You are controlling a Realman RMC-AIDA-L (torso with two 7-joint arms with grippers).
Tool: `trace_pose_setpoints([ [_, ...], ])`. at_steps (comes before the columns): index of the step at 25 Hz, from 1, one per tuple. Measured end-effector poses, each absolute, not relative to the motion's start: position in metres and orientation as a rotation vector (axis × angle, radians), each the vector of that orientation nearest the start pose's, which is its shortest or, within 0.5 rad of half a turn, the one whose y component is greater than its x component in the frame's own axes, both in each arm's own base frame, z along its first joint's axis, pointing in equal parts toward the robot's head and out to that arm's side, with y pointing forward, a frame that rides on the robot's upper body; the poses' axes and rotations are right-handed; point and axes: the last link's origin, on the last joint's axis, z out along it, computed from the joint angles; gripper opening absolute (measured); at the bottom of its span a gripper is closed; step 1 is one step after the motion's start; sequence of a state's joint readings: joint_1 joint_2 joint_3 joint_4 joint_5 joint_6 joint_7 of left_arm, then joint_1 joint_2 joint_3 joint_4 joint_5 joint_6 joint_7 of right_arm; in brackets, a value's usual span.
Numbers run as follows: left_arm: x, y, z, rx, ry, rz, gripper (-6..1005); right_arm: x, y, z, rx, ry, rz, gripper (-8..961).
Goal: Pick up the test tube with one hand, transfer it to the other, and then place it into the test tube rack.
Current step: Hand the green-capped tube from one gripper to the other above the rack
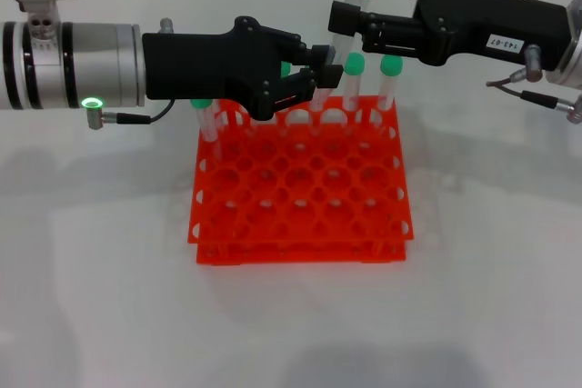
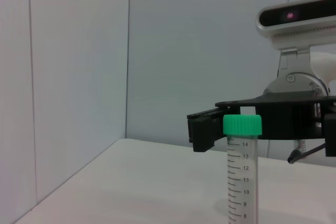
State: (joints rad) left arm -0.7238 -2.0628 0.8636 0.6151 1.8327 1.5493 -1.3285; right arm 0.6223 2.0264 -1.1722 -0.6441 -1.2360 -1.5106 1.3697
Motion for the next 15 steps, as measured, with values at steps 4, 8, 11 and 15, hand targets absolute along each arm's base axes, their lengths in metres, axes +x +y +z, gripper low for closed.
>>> trace_pose_setpoints([
  [4, -0.1769, 0.3691, -0.0131, -2.869, -0.253, -0.822, 195, 0.1504, 0.3653, 0.0094, -2.655, 0.341, 1.289, 767],
  [8, -0.1773, 0.369, -0.0131, -2.868, -0.255, -0.822, 195, 0.1504, 0.3653, 0.0096, -2.655, 0.34, 1.289, 668],
  [11, -0.1784, 0.3685, -0.0131, -2.866, -0.257, -0.821, 195, 0.1503, 0.3654, 0.0097, -2.654, 0.34, 1.29, 654],
  [15, -0.1793, 0.3677, -0.0137, -2.865, -0.255, -0.821, 196, 0.1503, 0.3656, 0.0098, -2.653, 0.341, 1.29, 636],
])
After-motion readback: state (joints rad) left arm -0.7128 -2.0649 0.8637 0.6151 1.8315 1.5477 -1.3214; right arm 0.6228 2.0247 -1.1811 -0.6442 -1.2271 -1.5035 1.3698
